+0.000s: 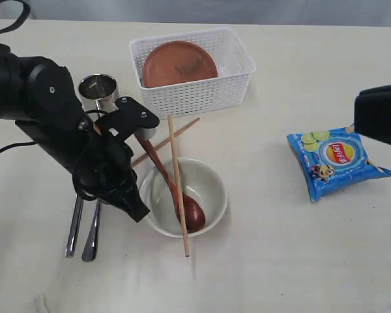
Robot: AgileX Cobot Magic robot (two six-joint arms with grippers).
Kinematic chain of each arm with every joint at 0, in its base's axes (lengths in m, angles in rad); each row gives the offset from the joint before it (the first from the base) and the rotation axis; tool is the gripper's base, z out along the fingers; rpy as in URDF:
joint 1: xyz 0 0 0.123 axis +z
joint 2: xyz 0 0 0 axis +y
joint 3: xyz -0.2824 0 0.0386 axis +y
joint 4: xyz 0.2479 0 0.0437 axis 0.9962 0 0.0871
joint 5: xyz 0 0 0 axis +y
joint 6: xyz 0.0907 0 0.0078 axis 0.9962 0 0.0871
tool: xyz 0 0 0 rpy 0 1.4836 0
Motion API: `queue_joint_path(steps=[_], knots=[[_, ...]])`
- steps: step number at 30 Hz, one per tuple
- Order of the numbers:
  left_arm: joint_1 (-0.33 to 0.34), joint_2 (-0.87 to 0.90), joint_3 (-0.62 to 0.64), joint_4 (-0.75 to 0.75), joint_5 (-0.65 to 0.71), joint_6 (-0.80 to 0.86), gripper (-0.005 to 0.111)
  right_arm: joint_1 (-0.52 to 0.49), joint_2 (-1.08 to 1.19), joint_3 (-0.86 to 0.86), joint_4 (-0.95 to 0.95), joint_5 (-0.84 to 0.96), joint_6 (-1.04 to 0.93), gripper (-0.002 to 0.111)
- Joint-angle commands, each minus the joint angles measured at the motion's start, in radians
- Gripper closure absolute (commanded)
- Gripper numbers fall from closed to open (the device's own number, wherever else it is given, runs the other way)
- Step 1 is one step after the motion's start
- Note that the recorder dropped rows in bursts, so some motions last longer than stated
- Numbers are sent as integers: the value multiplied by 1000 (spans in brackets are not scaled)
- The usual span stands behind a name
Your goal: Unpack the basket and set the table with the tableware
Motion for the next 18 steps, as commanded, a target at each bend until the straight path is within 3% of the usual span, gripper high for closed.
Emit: queue_joint_path(steps=[1,9,18], knots=[[-5,-2,1,-82,-44,55,107,-1,-5,2,-12,8,-14,109],[-5,-2,1,-255,-76,178,107,-1,-5,2,-12,10,-25,109],[-5,-2,1,-312,-98,210,107,-1,-5,2,-12,14,-25,109]])
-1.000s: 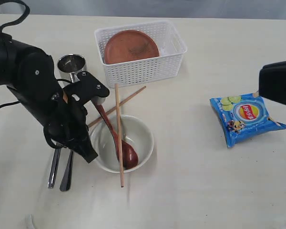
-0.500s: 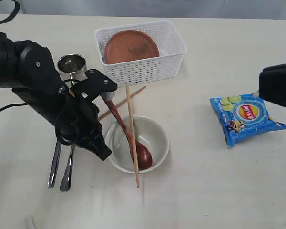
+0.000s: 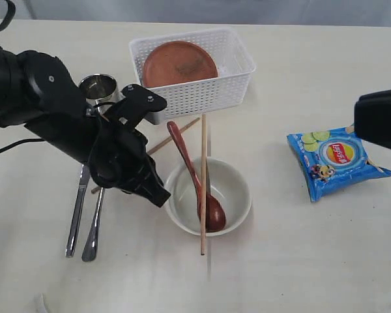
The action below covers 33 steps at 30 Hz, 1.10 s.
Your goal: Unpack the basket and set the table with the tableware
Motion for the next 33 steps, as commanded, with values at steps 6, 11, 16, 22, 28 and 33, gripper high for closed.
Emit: queue_joint_path(steps=[6,11,16,22,28,33], knots=[[-5,-2,0,-14,-35,23,107,-1,-5,2,-12,6,-21,109],[-5,-2,0,64,-90,-4,94,-1,-5,2,-66,35,-15,109],[-5,-2,0,94,-126,-1,63,-1,-5,2,-91,52,-8,109],[-5,12,0,148,-147,-1,64,-1,-5,2,-100,54,-8,109],[2,38,0,199,-237,-46,64,-1,-5,2,-128,62,-8,109],[2,58,0,279,-295,-50,64,-1,-5,2,-135,62,-6,109]])
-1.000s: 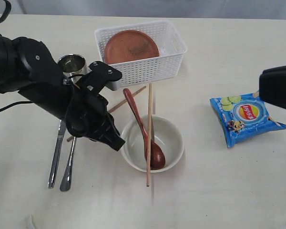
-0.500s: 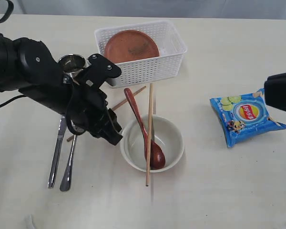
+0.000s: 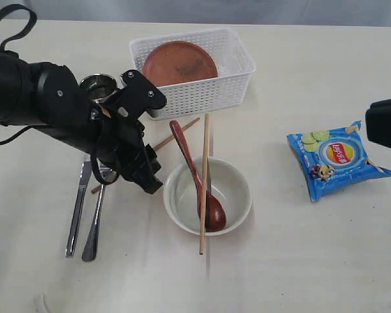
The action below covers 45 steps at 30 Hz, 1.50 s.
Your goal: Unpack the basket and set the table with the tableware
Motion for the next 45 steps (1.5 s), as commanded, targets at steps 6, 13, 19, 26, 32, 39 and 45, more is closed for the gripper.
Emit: queue_joint_path(steps=[6,13,19,26,32,39,45], knots=[[-1,86,0,44,-119,1,64,-1,-5,2,-16,16,3,109],[-1,106,0,40,-182,1,64,-1,-5,2,-16,16,3,109],[-1,109,-7,40,-258,-4,64,-1,-5,2,-16,16,10,109],[-1,197,-97,40,-175,-13,64,-1,-5,2,-16,17,16,109],[-1,199,-98,44,-166,-4,88,-1,-5,2,-16,17,16,109],[-1,199,-98,44,-118,21,107,-1,-5,2,-16,22,22,109],[-1,197,-118,44,-118,22,107,-1,-5,2,-16,32,24,109]])
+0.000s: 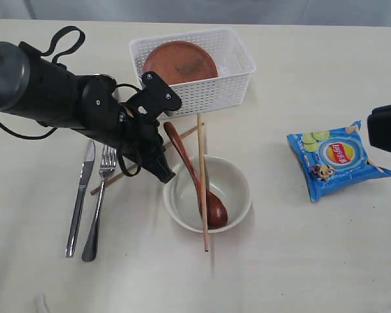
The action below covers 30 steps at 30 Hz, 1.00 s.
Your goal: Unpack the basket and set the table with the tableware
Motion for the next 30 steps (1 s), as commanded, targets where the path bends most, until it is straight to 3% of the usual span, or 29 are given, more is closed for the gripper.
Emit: queue_joint_path(steps=[1,12,30], knots=[[-1,3,-26,5,34,4,107,-1,-5,2,-5,14,6,109],[-1,3,-122,2,78,-3,107,-1,-5,2,-5,15,12,109],[-1,-75,-126,4,74,-3,107,-1,-5,2,-5,20,33,109]])
